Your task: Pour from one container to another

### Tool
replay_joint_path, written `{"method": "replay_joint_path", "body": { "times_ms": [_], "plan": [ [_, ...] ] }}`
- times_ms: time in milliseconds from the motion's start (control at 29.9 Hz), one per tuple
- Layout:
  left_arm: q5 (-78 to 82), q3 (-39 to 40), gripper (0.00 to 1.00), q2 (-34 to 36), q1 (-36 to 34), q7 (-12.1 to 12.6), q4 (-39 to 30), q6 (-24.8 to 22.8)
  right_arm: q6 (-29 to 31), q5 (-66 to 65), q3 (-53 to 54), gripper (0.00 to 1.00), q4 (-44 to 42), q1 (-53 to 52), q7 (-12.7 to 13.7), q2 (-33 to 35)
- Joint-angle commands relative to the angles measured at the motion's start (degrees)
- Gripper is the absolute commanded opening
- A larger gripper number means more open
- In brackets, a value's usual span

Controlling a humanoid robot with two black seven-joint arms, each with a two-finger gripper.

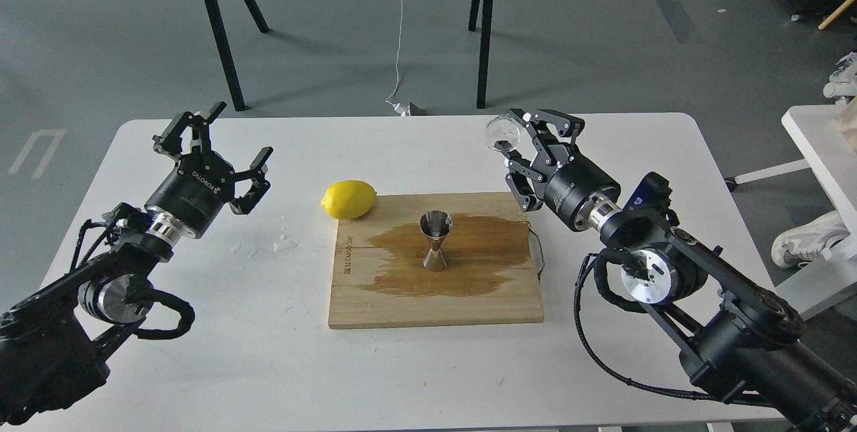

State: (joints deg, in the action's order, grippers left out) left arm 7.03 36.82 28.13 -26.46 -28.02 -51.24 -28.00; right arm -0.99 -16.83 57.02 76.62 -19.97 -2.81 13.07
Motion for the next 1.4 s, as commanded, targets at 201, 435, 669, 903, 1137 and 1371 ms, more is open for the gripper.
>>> {"method": "replay_joint_path", "body": {
  "times_ms": [201, 435, 669, 903, 1137, 1371],
  "plan": [
    [0.1, -0.1, 0.94, -0.2, 0.1, 0.0, 0.0, 0.0, 8.4, 30.9, 15.2, 0.43, -8.5, 9.8, -0.8, -1.3],
    [0.4, -0.4, 0.94, -0.1, 0.4, 0.0, 0.0, 0.0, 10.7, 42.6, 16.1, 0.43, -15.1, 11.8, -1.5, -2.4],
    [0.4, -0.4, 0.94, -0.1, 0.4, 0.0, 0.0, 0.0, 10.0, 46.2, 16.2, 0.42, -21.7, 11.6, -1.9, -5.1],
    [0.4, -0.4, 0.94, -0.1, 0.4, 0.0, 0.0, 0.0, 7.9, 46.2, 15.8, 0.42, -24.2, 11.1, -1.8, -6.8],
    [0.4, -0.4, 0.94, -0.1, 0.7, 0.0, 0.0, 0.0, 7.8, 46.1, 15.1, 0.48, -24.4, 11.0, -1.7, -7.1],
    [0.4, -0.4, 0.94, -0.1, 0.7, 0.0, 0.0, 0.0, 7.8, 45.7, 14.6, 0.52, -24.4, 10.7, -1.5, -7.1]
  ]
}}
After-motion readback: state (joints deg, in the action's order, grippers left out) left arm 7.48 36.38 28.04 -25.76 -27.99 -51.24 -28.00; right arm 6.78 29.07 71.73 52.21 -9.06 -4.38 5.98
